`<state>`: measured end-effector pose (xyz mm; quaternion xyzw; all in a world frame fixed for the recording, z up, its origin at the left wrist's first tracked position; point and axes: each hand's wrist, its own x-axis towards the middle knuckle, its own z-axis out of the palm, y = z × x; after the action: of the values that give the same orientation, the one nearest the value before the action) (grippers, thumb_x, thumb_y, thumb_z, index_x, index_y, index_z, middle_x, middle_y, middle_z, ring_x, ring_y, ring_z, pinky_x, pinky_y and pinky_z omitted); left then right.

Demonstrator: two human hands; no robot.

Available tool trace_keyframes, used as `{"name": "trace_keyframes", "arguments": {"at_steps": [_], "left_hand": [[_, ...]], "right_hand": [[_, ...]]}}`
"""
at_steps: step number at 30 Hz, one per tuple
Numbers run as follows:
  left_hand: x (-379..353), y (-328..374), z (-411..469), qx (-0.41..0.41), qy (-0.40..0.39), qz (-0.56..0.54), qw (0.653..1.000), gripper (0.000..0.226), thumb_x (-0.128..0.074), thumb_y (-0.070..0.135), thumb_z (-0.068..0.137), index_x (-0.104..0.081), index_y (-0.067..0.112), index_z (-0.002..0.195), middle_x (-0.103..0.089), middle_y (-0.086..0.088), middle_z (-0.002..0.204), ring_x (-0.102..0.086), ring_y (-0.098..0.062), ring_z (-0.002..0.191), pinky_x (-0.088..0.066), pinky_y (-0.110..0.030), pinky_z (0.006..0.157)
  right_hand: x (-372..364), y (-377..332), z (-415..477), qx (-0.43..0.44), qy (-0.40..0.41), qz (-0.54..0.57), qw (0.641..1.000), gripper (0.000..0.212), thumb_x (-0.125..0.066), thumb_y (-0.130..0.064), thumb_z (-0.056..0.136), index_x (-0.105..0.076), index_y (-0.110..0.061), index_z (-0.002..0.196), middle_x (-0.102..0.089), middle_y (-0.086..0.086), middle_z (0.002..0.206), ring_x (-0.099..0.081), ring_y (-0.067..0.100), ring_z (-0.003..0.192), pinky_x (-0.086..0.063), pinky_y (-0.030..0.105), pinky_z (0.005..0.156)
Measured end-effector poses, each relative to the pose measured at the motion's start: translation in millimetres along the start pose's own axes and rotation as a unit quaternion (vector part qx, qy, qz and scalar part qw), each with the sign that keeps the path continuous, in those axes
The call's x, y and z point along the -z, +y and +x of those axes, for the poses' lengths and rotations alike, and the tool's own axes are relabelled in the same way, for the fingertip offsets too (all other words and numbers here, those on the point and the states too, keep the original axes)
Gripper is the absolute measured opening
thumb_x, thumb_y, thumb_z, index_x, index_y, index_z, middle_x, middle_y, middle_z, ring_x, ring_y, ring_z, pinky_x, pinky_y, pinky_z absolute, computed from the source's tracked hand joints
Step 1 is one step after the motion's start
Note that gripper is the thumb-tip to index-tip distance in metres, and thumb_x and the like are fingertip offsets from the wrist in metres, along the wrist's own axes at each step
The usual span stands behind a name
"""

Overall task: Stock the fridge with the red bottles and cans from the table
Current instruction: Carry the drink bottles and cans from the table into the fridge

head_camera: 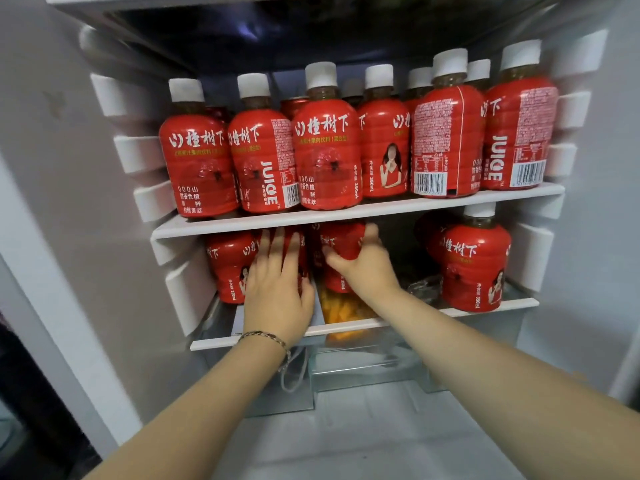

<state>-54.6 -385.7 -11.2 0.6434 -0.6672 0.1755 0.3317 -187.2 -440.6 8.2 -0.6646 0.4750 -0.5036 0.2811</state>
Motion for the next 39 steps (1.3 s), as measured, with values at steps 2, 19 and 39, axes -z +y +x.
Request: {"name": "trace_keyframes", "arguments": {"at_steps": [2,19,39], "left_hand": [[0,-1,0,-0.008,0.009,-0.002,1.000,0.066,-0.042,0.024,0.083,-0.027,0.014,0.146,-0.018,-0.007,0.155,-0.010,-0.024,0.144,-0.015,-0.040,0.113],[2,9,1,0.001,0.014,0.036,0.999,0.072,-0.064,0.013,0.077,-0.033,0.003,0.142,-0.023,-0.018,0.152,-0.015,-0.036,0.142,-0.023,-0.050,0.111],[-12,42,11,-0.018,-0.012,0.020,1.000,0.073,-0.049,0.031,0.090,-0.008,0.021,0.150,-0.022,-0.007,0.153,-0.014,-0.023,0.143,0.001,-0.039,0.117]], "right_hand": [[-13,2,5,-0.001,-0.028,-0.008,1.000,0.070,-0.067,-0.041,0.082,-0.028,-0.012,0.132,-0.053,0.011,0.127,-0.058,0.027,0.111,-0.045,0.030,0.089],[48,-4,-56,0.113,0.122,-0.188,0.968,0.025,-0.052,-0.009,0.087,-0.065,-0.011,0.108,-0.053,0.010,0.111,-0.051,0.024,0.105,-0.042,0.034,0.092],[92,24,-29,-0.068,0.082,-0.151,0.983,0.083,-0.078,-0.040,0.069,-0.031,-0.014,0.132,-0.052,0.007,0.122,-0.057,0.028,0.107,-0.049,0.036,0.087]]}}
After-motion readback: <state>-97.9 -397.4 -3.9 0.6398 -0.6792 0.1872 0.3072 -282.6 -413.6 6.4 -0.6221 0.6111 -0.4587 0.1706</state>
